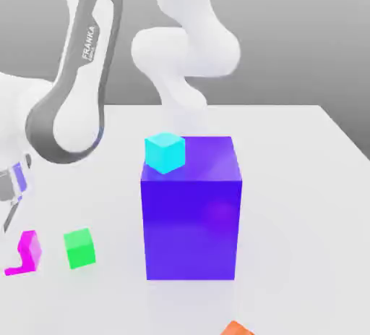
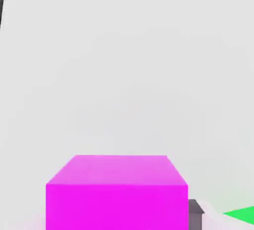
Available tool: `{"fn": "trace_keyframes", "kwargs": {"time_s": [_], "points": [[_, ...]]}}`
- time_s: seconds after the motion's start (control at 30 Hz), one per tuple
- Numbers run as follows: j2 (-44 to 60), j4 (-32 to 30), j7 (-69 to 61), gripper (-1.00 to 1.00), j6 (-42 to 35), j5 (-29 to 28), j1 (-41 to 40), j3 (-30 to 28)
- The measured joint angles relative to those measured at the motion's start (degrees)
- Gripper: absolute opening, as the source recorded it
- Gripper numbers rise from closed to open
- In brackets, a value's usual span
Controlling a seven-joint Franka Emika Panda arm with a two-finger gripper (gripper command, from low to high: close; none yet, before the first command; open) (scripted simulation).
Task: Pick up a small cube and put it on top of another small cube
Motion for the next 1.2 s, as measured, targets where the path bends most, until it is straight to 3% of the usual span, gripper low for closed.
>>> {"fn": "trace_keyframes", "kwargs": {"time_s": [0.37,0.87,0.97,1.07,1.1,1.2], "points": [[-8.61,-8.65,30.05,-1.0,1.91,-6.03,4.18,-3.97],[-19.27,-20.06,78.78,-1.0,4.49,-25.98,-0.49,-1.9],[-14.79,-20.3,78.05,-1.0,8.9,-22.79,0.12,-1.73],[-8.58,-20.03,72.72,-1.0,14.29,-15.04,-1.01,1.27],[-6.85,-19.92,70.96,1.0,15.77,-12.57,-1.98,2.78],[-6.85,-19.92,70.96,1.0,15.77,-12.57,-1.94,2.78]]}}
